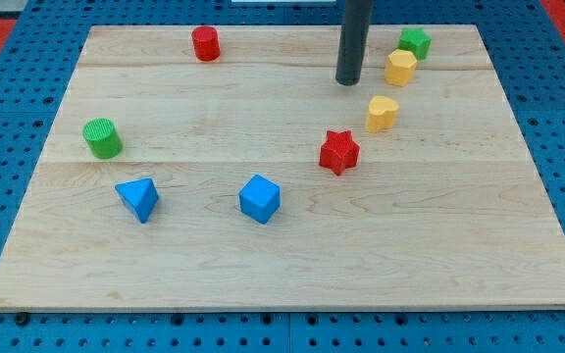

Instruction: Move the yellow hexagon below the green star

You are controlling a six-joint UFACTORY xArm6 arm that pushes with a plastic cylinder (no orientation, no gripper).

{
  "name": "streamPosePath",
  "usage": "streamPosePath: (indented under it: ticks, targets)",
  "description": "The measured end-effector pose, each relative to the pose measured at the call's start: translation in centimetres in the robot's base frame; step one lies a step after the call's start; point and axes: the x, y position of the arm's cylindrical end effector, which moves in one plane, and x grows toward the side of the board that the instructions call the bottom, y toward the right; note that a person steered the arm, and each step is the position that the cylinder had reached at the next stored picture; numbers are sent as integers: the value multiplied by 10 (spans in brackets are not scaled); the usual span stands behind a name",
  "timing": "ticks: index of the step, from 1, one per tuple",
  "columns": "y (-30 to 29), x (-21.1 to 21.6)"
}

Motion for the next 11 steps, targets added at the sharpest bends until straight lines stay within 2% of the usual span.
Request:
streamPosePath:
  ticks: [1,2,4,9,11]
  targets:
    - [31,-22]
    - [51,-24]
    - [53,-20]
    - [-6,72]
    - [12,87]
